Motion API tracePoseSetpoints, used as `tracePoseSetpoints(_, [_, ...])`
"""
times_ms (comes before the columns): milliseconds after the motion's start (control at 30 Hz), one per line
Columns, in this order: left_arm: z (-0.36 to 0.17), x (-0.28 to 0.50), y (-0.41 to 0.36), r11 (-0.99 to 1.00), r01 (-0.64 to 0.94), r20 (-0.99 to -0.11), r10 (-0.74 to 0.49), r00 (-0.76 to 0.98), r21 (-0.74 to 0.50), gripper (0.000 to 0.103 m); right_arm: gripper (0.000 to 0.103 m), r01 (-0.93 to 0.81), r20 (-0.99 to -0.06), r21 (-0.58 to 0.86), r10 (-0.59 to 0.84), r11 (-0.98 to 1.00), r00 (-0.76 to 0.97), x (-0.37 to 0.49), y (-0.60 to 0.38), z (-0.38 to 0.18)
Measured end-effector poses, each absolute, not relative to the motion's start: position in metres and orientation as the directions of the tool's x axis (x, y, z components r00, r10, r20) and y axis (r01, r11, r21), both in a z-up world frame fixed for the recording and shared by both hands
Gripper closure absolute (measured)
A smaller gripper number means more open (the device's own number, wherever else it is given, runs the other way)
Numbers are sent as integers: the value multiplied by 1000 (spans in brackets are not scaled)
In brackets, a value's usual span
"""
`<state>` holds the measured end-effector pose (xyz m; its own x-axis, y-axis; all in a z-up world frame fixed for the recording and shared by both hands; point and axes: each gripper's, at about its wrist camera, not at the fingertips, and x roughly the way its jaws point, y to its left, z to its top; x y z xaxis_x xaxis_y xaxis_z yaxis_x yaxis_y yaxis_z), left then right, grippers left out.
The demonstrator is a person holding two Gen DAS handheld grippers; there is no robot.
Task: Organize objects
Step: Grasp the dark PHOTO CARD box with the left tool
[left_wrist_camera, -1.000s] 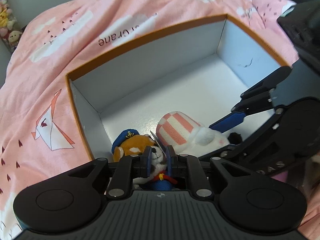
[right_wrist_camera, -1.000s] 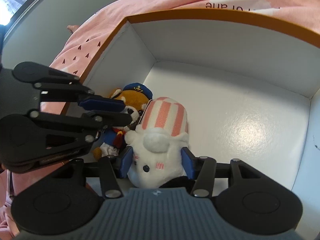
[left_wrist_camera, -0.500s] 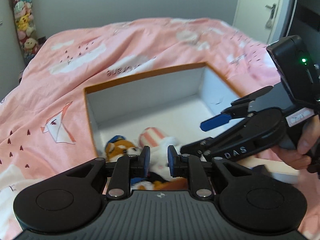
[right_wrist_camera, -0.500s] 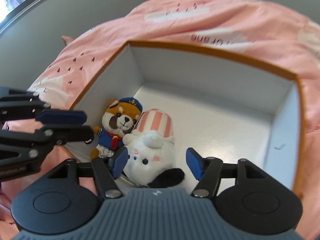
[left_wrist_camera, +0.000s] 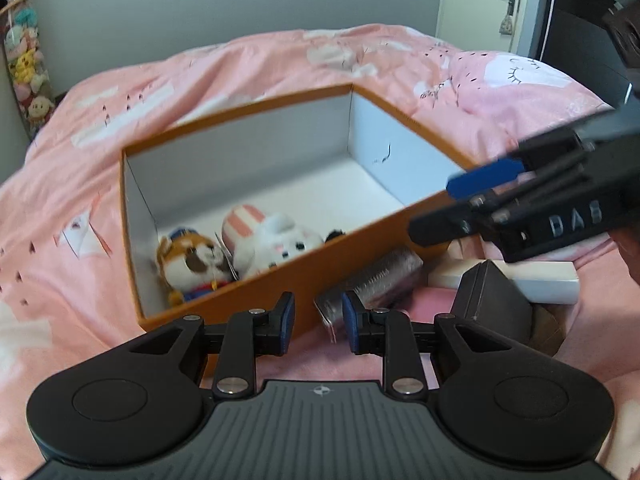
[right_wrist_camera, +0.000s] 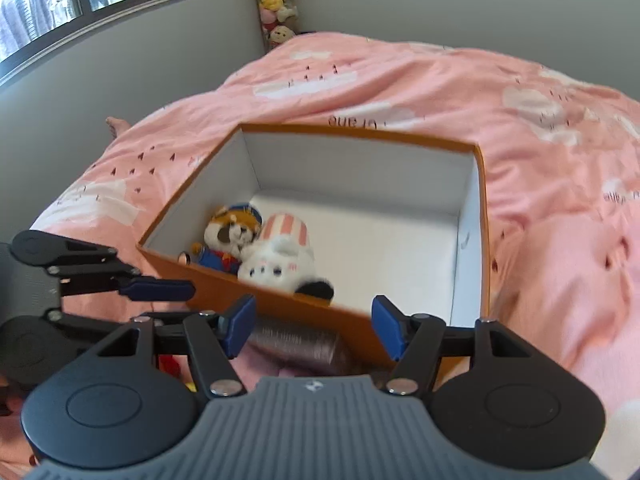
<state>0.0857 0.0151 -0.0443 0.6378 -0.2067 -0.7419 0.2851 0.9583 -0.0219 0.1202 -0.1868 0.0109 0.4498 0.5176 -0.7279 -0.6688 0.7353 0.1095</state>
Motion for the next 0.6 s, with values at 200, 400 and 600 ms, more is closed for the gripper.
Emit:
tracePoseSetpoints(200, [-57,91,15,969,235,-758,-209,618,-76,73,64,-619,-781,178,493,765,385,131,-189,-22])
tracePoseSetpoints(400, [-57,91,16,971,227,-758,-204,619,-75,73,85,-556,-787,267,511,787,345,150,-192,-39])
tracePoseSetpoints(600, [-59,84,-5,925,366,-746,-174,643,99,73,91,-580,-794,336,554,742,248,145,-188,-48])
